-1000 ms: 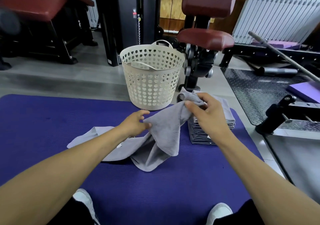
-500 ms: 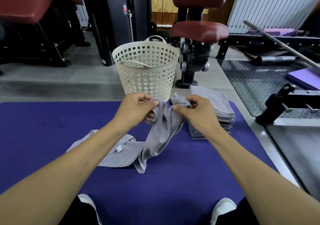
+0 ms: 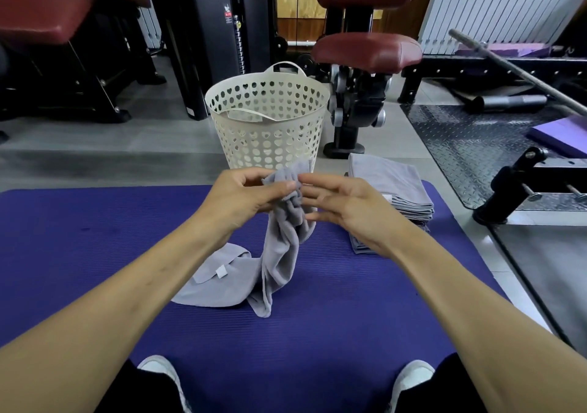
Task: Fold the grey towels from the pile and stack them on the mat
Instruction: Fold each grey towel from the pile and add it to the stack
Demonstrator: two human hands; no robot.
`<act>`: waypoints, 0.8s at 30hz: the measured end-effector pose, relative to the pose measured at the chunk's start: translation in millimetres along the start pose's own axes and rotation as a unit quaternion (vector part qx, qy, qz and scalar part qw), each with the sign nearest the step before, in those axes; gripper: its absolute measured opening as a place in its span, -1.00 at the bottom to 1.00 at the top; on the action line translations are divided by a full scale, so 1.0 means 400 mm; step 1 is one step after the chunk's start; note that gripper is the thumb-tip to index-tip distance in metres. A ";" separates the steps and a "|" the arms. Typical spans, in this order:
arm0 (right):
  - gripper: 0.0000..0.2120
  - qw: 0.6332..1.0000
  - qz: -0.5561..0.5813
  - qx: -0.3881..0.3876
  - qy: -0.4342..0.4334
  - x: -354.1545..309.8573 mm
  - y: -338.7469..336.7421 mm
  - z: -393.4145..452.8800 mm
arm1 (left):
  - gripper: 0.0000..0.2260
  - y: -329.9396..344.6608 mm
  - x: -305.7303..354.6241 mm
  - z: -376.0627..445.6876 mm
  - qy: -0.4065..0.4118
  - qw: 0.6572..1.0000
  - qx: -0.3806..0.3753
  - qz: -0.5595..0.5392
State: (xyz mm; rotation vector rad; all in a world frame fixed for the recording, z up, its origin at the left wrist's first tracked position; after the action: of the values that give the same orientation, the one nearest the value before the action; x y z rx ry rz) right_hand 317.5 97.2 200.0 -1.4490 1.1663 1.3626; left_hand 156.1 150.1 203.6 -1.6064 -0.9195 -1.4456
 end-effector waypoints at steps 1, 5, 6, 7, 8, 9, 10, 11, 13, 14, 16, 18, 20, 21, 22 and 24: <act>-0.61 1.000 -0.002 0.001 -0.001 -0.001 0.001 -0.002 | -0.88 -0.004 -0.001 0.002 -0.001 1.000 0.010 0.015; -0.69 0.994 0.005 0.107 -0.008 0.007 -0.025 -0.007 | -0.92 0.004 -0.011 0.006 0.002 0.998 0.004 0.061; -0.67 0.991 0.007 0.132 -0.008 0.012 -0.032 -0.007 | -0.91 0.012 -0.011 0.005 0.007 0.997 -0.006 0.072; -0.63 0.989 0.007 0.146 -0.007 0.015 -0.034 -0.006 | -0.90 0.019 -0.011 0.006 0.013 0.996 -0.017 0.081; -0.60 0.988 0.002 0.152 -0.006 0.018 -0.036 -0.006 | -0.89 0.025 -0.011 0.005 0.017 0.996 -0.027 0.087; -0.59 0.988 -0.014 0.153 -0.003 0.019 -0.036 -0.005 | -0.88 0.027 -0.013 0.006 0.018 0.995 -0.034 0.089; -0.64 0.987 -0.039 0.153 0.002 0.018 -0.037 -0.006 | -0.87 0.028 -0.015 0.007 0.016 0.995 -0.042 0.090; -0.74 0.986 -0.068 0.154 0.005 0.017 -0.040 -0.006 | -0.86 0.026 -0.019 0.010 0.013 0.995 -0.048 0.091; -0.89 0.980 -0.114 0.165 0.003 0.021 -0.052 -0.005 | -0.87 0.022 -0.027 0.014 -0.001 0.995 -0.052 0.085; -0.92 0.977 -0.125 0.173 0.001 0.025 -0.059 -0.004 | -0.88 0.020 -0.035 0.016 -0.017 0.997 -0.048 0.066; -0.91 0.975 -0.123 0.185 0.005 0.035 -0.072 -0.002 | -0.88 0.019 -0.061 0.016 -0.065 0.997 -0.034 -0.006; -0.88 0.977 -0.108 0.184 0.006 0.039 -0.078 -0.002 | -0.87 0.023 -0.086 0.018 -0.104 0.991 -0.014 -0.081; -0.87 0.976 -0.110 0.188 0.002 0.037 -0.081 -0.004 | -0.94 0.027 -0.095 0.021 -0.121 0.981 0.010 -0.148; -0.91 0.975 -0.118 0.190 -0.001 0.035 -0.081 -0.005 | -0.94 0.029 -0.095 0.023 -0.122 0.979 0.017 -0.162; -0.93 0.973 -0.129 0.192 -0.005 0.032 -0.079 -0.007 | -0.93 0.034 -0.092 0.025 -0.121 0.980 0.017 -0.159; -0.88 0.971 -0.139 0.196 -0.012 0.028 -0.076 -0.007 | -0.93 0.048 -0.090 0.026 -0.124 0.985 0.008 -0.121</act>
State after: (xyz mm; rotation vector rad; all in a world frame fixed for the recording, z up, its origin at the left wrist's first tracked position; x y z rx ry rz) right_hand 347.5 100.7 188.0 -1.2478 1.0956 0.8951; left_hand 174.2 150.4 165.6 -1.7359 -1.3031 -1.4125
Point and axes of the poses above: each hand's wrist, its own z-axis towards the middle knuckle, its own y-axis out of the palm, x = y × z, the point moved 6 cm from there along z, towards the middle knuckle, and after that the axes turned 6 degrees about -x, right-handed, at the moved point
